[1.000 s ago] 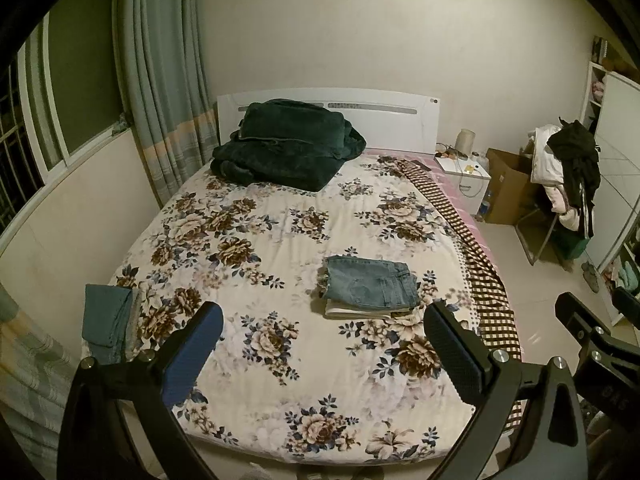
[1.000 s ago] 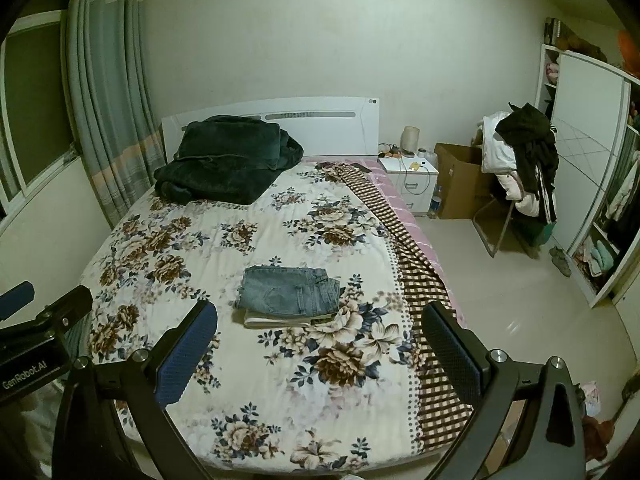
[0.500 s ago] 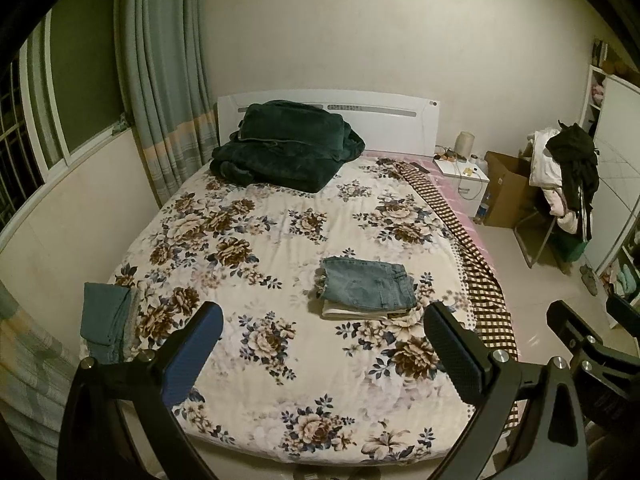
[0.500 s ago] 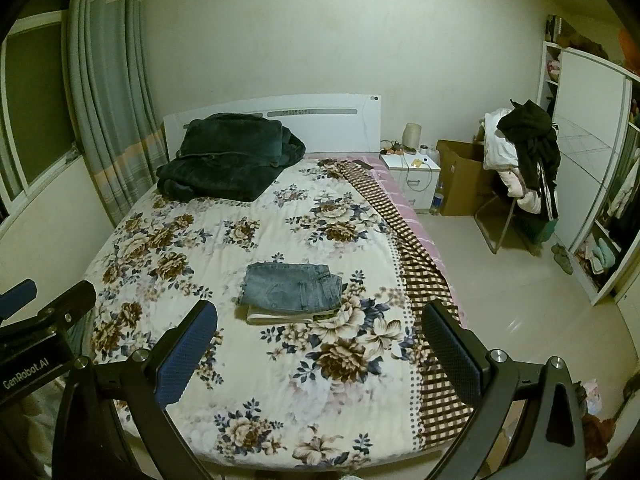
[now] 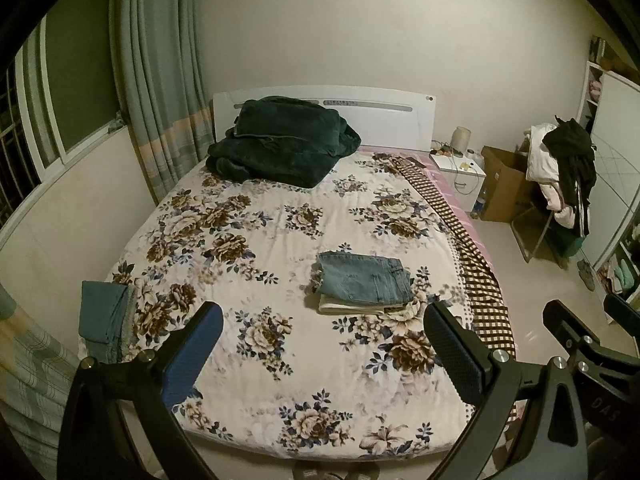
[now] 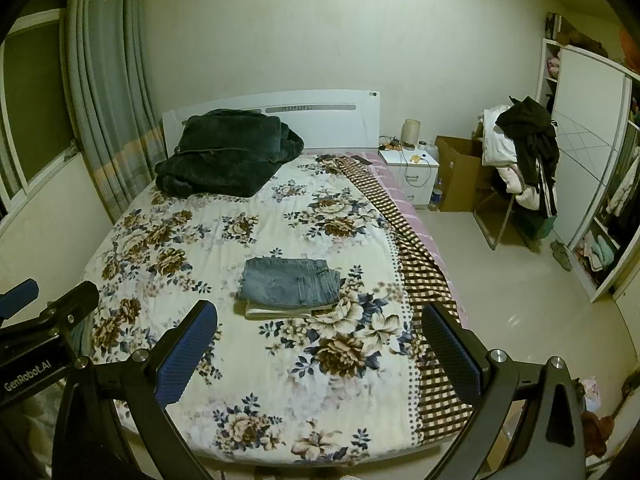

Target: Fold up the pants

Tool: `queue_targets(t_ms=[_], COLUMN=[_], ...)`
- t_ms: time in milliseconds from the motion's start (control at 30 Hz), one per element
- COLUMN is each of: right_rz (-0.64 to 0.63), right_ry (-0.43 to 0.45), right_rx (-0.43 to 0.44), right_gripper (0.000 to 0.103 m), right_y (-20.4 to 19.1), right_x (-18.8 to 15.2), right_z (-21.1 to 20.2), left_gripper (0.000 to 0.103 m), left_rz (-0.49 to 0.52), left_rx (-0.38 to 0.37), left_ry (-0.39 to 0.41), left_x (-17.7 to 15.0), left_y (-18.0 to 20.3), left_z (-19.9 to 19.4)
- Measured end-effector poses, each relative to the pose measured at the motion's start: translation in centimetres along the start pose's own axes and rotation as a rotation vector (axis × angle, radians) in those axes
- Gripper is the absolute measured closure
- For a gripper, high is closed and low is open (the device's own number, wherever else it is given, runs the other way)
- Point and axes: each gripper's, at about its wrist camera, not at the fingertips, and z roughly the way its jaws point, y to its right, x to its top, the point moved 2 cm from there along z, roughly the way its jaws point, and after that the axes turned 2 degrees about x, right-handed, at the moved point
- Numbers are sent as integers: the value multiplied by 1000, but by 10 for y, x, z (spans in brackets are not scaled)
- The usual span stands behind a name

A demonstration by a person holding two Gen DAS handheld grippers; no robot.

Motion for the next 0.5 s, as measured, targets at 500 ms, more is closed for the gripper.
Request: queue_targets(t_ms=[500], right_rz=[0], right_ry=[-4], right_rx=[-7], right_gripper=[0], right_y=[6], right_x=[-9], right_z=[1], left_gripper=[0], left_rz=[2], left_rx=[-2], left_ry=[16], left_x=[-3], left_y=[6], left_z=[-2])
